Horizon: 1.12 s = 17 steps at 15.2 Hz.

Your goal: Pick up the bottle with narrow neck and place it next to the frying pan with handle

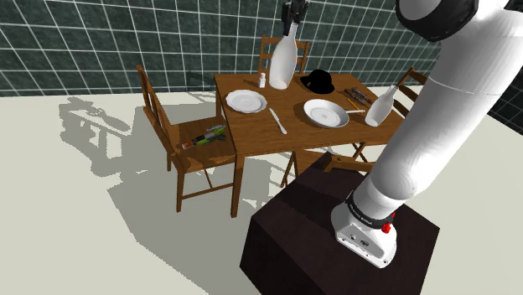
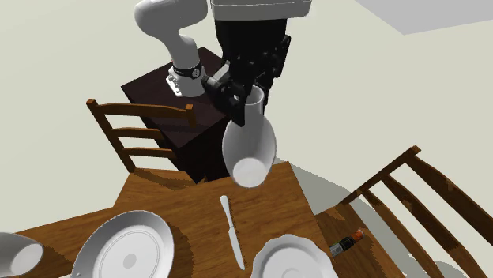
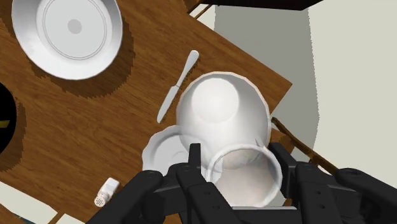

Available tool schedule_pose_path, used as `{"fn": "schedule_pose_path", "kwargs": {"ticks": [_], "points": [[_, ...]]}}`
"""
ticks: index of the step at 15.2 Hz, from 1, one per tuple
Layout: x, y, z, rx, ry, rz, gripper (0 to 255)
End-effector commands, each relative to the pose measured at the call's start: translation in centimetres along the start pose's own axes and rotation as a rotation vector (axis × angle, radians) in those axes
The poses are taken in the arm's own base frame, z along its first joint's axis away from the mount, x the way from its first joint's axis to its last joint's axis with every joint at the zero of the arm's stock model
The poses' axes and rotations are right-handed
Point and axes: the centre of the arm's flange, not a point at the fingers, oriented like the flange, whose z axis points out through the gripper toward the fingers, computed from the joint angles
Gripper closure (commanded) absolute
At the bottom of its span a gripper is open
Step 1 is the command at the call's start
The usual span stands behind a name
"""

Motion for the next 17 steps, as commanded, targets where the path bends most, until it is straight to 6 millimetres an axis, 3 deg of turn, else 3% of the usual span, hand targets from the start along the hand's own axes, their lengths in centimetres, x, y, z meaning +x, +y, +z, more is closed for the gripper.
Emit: {"fn": "schedule_pose_path", "kwargs": {"ticks": [1, 17], "points": [[0.1, 2.2, 1.5, -0.001, 0.002, -0.001, 255], [-0.1, 17.9, 15.0, -0.001, 0.002, -0.001, 255]]}}
